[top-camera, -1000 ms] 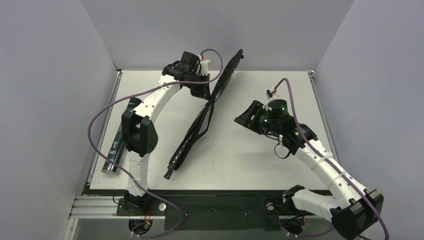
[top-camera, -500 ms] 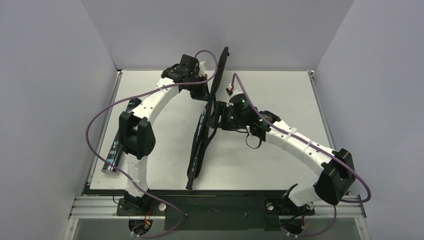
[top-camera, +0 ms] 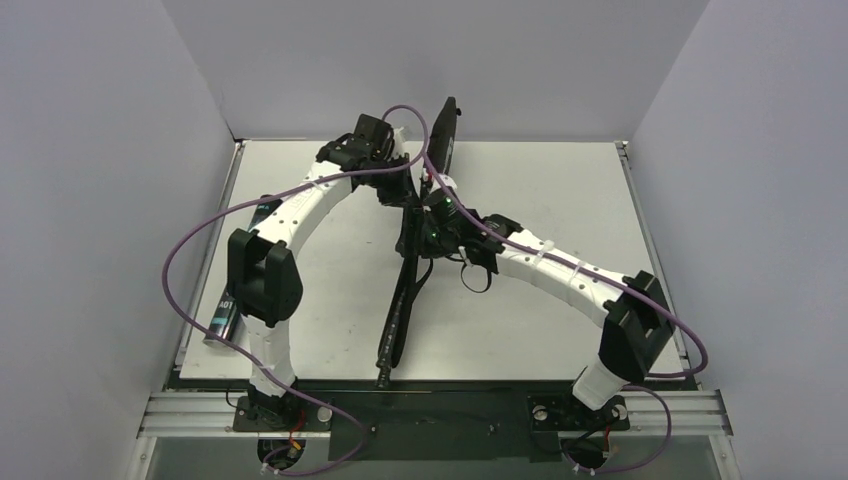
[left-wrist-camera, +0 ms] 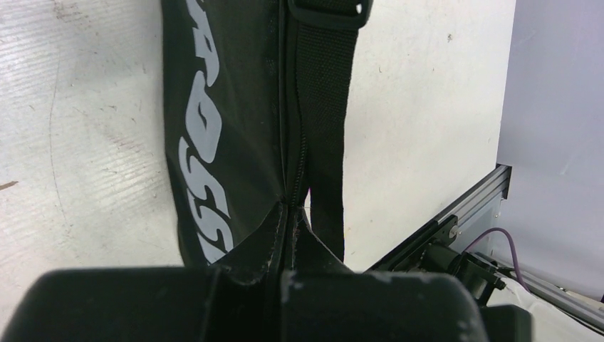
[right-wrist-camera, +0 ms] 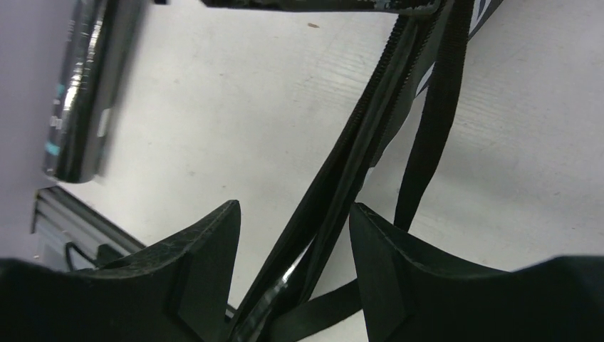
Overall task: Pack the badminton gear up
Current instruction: Adjust the racket bag at the center of the board.
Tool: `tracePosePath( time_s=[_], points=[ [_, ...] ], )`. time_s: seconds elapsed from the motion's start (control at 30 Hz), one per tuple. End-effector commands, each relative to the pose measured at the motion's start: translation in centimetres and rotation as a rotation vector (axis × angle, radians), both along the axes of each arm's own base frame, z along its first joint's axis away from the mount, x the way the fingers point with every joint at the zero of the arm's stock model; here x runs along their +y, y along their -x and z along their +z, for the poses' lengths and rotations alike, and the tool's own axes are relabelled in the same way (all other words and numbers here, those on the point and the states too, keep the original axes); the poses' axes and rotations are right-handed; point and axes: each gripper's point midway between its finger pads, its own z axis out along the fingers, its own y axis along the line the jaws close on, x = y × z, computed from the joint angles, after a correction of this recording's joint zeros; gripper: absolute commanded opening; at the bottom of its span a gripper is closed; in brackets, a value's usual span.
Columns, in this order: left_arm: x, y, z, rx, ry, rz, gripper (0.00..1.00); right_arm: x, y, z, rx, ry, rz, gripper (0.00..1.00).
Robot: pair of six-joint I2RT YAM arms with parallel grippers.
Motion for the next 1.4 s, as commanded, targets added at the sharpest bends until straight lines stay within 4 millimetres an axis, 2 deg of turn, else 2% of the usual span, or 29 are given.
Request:
tracePosePath(
  time_s=[0.0,0.17,0.43,0.53,0.77,0.87,0.93,1.0,1.03,1.1,1.17,1.2,1.23,1.27,1.3,1.33,1.37],
  points=[
    [-0.6,0.0,5.5,-0.105,0.121,-0.003,0.00,-0.5,-1.0,0.3,-0.094,0.135,-0.035,0.53],
    [-0.3,-0.1,5.1,-0.099,0.117,0.005,0.00,-0.9,-1.1,0.4,-0.137,0.212,-0.049,0.53],
    [-0.1,0.4,6.6,-0.108,0.165,-0.001,0.00,-0.1,-1.0,-1.6,-0.110,0.250,-0.029,0.53],
    [-0.1,1.0,7.3,-0.092,0.208,-0.001,0.00,0.1,-1.3,-1.7,-0.121,0.275,-0.030,0.52],
    [-0.4,1.6,7.5,-0.058,0.253,-0.005,0.00,0.2,-1.5,-2.2,-0.157,0.366,-0.039,0.52],
    [-0.4,1.9,7.8,-0.052,0.269,-0.008,0.00,0.1,-1.7,-2.5,-0.162,0.377,-0.049,0.46],
    [-0.4,2.0,8.0,-0.051,0.280,-0.011,0.00,0.0,-1.7,-2.5,-0.166,0.379,-0.049,0.38],
    [-0.1,1.9,8.1,-0.051,0.290,-0.010,0.00,-0.3,-1.6,-2.3,-0.181,0.376,-0.046,0.25],
    [0.2,1.9,8.2,-0.052,0.296,-0.009,0.00,-0.7,-1.5,-2.1,-0.191,0.374,-0.049,0.13],
    [0.7,1.8,8.5,-0.057,0.310,-0.008,0.02,-1.8,-1.3,-1.8,-0.213,0.396,-0.052,0.00],
    [1.4,1.5,8.8,-0.069,0.316,-0.009,0.12,-3.2,-1.0,-1.7,-0.238,0.438,-0.019,0.00],
    [1.6,1.4,8.9,-0.075,0.319,-0.017,0.16,-3.7,-0.8,-1.0,-0.258,0.440,-0.012,0.00],
    [2.3,1.4,9.1,-0.086,0.316,-0.033,0.19,-4.7,-0.4,-1.7,-0.264,0.483,0.016,0.00],
    [2.6,1.3,9.7,-0.100,0.316,-0.043,0.20,-5.1,-0.1,-1.0,-0.284,0.474,0.032,0.00],
    [3.5,1.1,9.6,-0.119,0.297,-0.059,0.24,-6.0,0.3,-1.7,-0.289,0.511,0.072,0.00],
    [3.9,0.8,10.0,-0.136,0.291,-0.073,0.26,-6.2,1.1,-1.7,-0.290,0.491,0.117,0.00],
    [5.2,0.6,9.5,-0.146,0.260,-0.089,0.31,-6.5,1.4,-1.8,-0.303,0.502,0.162,0.00]
  ],
)
